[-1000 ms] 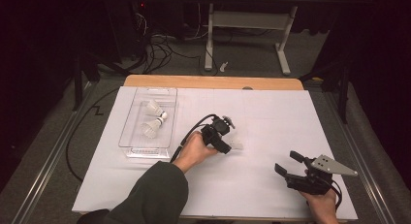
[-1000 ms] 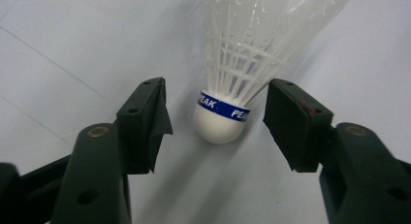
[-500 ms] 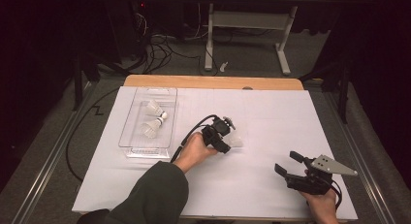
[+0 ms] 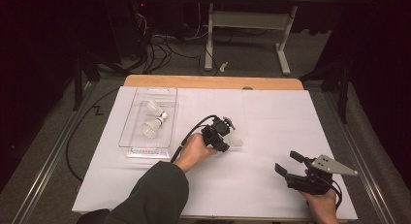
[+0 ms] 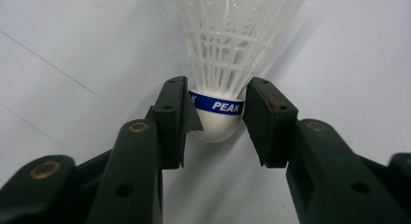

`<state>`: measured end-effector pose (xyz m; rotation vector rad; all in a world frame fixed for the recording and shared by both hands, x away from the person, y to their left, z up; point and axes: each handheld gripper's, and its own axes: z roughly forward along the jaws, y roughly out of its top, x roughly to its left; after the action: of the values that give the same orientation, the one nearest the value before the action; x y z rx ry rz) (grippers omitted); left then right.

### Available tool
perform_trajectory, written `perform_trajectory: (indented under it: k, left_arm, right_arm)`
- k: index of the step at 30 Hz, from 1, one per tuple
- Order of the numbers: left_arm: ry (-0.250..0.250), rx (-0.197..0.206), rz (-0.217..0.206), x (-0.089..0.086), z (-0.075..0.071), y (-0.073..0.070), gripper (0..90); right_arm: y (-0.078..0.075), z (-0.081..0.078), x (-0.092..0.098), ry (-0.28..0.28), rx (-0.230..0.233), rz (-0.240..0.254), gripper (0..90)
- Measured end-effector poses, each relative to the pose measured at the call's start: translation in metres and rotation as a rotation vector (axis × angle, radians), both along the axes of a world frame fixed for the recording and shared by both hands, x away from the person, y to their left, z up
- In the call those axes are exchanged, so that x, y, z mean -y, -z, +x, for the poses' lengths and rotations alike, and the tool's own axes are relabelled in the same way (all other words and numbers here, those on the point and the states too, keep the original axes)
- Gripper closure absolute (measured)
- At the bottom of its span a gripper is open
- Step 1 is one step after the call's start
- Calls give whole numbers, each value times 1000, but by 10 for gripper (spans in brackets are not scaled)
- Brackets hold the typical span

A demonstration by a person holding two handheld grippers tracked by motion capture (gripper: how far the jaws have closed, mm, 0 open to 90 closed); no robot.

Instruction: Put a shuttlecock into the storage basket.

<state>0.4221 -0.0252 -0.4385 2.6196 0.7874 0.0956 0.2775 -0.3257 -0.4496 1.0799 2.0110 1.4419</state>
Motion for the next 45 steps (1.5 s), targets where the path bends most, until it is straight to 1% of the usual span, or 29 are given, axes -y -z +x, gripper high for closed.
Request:
perform_trajectory:
  k: [3,8,10,16,19,21,26,29,36,45]
  left_arm:
    - [-3,2,7,0,0,0,641]
    - [-12,-5,6,0,0,0,648]
    - [-9,-10,-1,0,-1,0,650]
    - [-9,-5,-15,1,-3,-3,652]
    - [-16,0,-30,-1,-4,-6,652]
    - [-21,-1,-49,-3,-5,-7,652]
    - [-32,6,-69,-9,-7,-8,653]
    - [-43,9,-95,-13,-8,-10,653]
    - [-50,32,-136,-17,-12,-16,653]
    - [-42,71,-176,-19,-18,-24,653]
  right_arm:
    - [0,0,0,0,2,0,215]
    - [0,0,0,1,2,0,215]
    - [0,0,0,2,1,-2,214]
    - [0,0,0,2,2,-1,215]
    - [0,0,0,3,2,-2,215]
    - [0,0,0,3,3,-2,214]
    - [0,0,0,4,3,-1,215]
    - [0,0,0,4,3,-1,214]
    - [0,0,0,4,3,-1,214]
    - [0,0,0,7,3,2,214]
